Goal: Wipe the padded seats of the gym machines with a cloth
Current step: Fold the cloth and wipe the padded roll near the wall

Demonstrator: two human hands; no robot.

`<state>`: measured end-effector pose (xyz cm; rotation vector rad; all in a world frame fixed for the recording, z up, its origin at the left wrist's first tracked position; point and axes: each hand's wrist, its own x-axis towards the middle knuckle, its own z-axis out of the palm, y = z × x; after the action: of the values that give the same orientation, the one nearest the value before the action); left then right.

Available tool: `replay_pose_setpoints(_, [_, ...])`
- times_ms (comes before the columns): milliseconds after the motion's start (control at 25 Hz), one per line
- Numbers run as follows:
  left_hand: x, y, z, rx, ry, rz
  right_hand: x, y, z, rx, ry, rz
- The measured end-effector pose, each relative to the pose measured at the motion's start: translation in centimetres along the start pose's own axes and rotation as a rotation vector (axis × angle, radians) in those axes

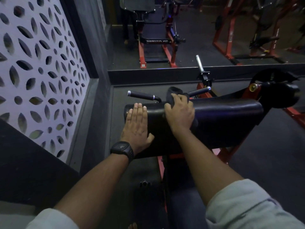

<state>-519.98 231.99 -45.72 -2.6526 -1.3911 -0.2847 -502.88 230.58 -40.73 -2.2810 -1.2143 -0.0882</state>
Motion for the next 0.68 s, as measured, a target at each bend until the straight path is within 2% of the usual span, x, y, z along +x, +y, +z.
replay_pose_setpoints(40, [0.0, 0.0, 0.0, 0.005, 0.0, -0.001, -0.9, -1.4, 0.4, -0.013, -0.006, 0.02])
replay_pose_setpoints(160, [0.1, 0.1, 0.1, 0.033, 0.001, 0.006, -2.0, -0.1, 1.0, -0.081, -0.053, -0.63])
replay_pose_setpoints(200, [0.1, 0.1, 0.2, 0.032, 0.004, 0.003, -0.6, 1.5, 0.7, -0.106, -0.042, -0.681])
replay_pose_setpoints(240, [0.1, 0.0, 0.1, 0.024, 0.005, -0.002, 0.6, 2.0, 0.2, -0.095, -0.027, -0.529])
replay_pose_setpoints(320, [0.2, 0.0, 0.2, 0.01, 0.007, -0.004, 0.6, 1.0, -0.1, -0.014, -0.022, -0.023])
replay_pose_setpoints(360, [0.2, 0.1, 0.2, 0.015, 0.007, -0.004, -0.4, -0.5, 0.3, -0.019, -0.019, 0.009])
replay_pose_setpoints(400, [0.2, 0.2, 0.2, 0.025, 0.009, 0.0, -1.8, -1.4, 0.8, -0.073, 0.0, -0.2])
replay_pose_setpoints(440, [0.3, 0.4, 0.3, 0.035, 0.021, 0.004, -2.7, -0.8, 1.2, -0.099, -0.031, -0.489])
replay_pose_setpoints(480, [0.3, 0.4, 0.4, 0.038, 0.038, 0.002, -2.2, 0.7, 1.1, -0.131, -0.084, -0.691])
replay_pose_setpoints(520, [0.4, 0.5, 0.5, 0.031, 0.055, -0.007, -0.9, 2.1, 0.7, -0.148, -0.078, -0.73])
replay_pose_setpoints(560, [0.5, 0.5, 0.5, 0.021, 0.065, -0.017, 0.4, 2.7, 0.2, -0.12, -0.042, -0.564])
replay_pose_setpoints(640, [0.6, 0.7, 0.5, 0.009, 0.061, -0.022, 0.4, 1.9, -0.2, 0.018, -0.004, -0.006])
replay_pose_setpoints(680, [0.7, 0.9, 0.4, 0.013, 0.048, -0.01, -0.5, 0.6, 0.1, 0.028, 0.001, 0.061])
